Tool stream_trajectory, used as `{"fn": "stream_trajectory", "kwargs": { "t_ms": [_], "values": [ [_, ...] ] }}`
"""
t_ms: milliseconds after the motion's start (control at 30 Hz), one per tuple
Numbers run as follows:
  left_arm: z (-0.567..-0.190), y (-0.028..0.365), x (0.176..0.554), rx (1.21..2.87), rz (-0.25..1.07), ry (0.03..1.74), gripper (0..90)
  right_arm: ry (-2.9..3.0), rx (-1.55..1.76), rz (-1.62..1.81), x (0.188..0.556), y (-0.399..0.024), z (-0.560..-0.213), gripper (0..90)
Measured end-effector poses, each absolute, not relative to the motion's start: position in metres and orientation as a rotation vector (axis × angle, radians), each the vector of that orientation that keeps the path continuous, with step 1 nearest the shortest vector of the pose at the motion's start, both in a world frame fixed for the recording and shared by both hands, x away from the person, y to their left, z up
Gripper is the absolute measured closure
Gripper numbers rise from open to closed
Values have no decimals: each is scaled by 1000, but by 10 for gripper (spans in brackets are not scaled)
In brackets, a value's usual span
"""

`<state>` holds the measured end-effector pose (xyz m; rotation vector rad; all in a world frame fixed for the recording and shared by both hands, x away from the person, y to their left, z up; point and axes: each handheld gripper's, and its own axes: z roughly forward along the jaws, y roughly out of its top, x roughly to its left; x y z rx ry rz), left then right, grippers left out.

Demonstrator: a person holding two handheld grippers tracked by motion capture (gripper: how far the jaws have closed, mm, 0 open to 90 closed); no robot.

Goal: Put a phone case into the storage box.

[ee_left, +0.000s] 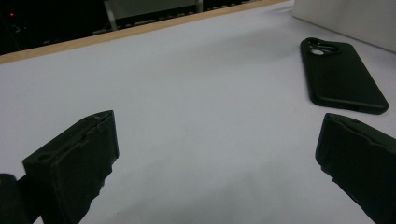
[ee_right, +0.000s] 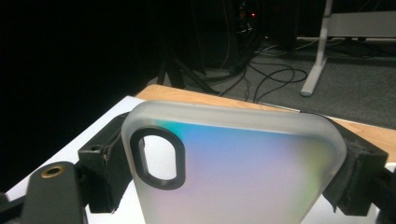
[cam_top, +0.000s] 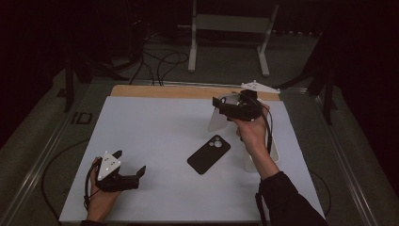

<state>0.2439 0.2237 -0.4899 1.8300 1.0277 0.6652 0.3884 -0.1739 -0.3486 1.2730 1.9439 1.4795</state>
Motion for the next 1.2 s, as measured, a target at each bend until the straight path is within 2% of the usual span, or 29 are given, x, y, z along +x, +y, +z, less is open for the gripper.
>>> {"fn": "stream_trajectory", "kwargs": {
  "t_ms": [1200],
  "values": [
    [-490, 223, 243, 1826, 660, 1030, 1, 1832, 1305, 1317, 433, -207, -344, 169]
  ]
}}
